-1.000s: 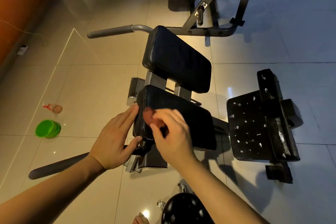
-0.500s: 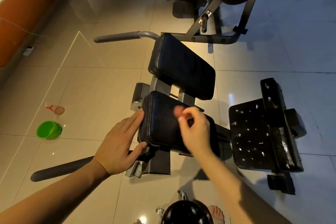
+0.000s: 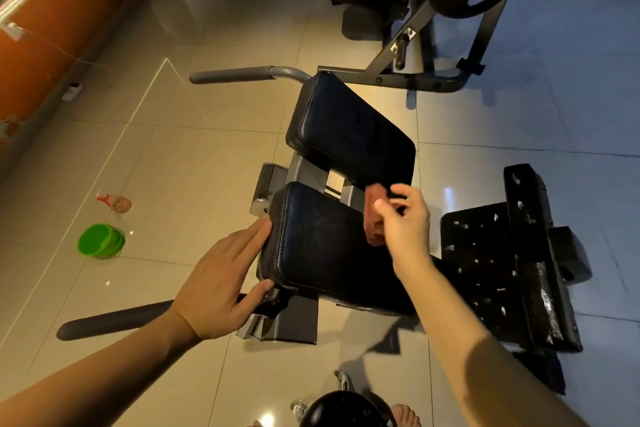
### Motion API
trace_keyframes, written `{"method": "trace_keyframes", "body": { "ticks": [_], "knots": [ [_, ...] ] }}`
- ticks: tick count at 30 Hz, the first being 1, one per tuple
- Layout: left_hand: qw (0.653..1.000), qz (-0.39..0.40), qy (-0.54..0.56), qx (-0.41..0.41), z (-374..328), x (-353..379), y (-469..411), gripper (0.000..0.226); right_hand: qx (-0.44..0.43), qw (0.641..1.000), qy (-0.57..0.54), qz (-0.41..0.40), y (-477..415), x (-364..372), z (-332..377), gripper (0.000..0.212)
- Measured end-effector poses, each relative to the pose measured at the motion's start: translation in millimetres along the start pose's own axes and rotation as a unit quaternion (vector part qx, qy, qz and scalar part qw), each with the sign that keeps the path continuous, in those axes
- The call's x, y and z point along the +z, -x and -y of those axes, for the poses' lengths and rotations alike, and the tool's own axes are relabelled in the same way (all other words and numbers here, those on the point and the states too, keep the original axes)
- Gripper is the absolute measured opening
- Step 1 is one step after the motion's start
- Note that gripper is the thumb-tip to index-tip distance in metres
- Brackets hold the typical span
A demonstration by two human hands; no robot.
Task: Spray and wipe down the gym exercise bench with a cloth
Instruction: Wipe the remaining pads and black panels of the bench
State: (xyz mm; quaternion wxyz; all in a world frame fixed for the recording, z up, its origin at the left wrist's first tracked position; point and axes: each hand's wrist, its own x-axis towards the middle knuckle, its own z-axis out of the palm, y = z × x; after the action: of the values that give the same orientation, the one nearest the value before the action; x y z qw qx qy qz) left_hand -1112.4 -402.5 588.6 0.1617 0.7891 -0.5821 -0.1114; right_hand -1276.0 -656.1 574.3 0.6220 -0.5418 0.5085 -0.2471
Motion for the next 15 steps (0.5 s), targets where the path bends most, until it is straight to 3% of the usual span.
{"method": "trace_keyframes", "body": {
  "ticks": [3,7,10,13,15],
  "knots": [
    [1.000,-0.001,-0.009,-0.002,0.3,-0.3,-1.0,0.080,0.108,0.972,-0.199,0.068,-17.1,7.6,26.6,0.036],
    [1.000,-0.004,-0.030,0.000,-0.2,-1.4,-1.3,0.080,0.097,0.958,-0.194,0.188,-6.1,34.9,44.1,0.031],
    [0.999,-0.003,-0.050,-0.010,-1.4,-0.8,-1.3,0.080,-0.045,0.970,-0.057,0.230,8.7,44.3,38.4,0.034],
    [0.998,0.004,-0.060,-0.017,-2.1,-0.9,-1.0,0.080,-0.223,0.939,0.094,0.244,15.9,43.5,23.1,0.036],
    [0.998,0.009,-0.064,-0.021,-3.1,-0.7,-0.9,0.080,-0.285,0.914,0.175,0.232,9.3,34.6,7.6,0.034]
  ]
}}
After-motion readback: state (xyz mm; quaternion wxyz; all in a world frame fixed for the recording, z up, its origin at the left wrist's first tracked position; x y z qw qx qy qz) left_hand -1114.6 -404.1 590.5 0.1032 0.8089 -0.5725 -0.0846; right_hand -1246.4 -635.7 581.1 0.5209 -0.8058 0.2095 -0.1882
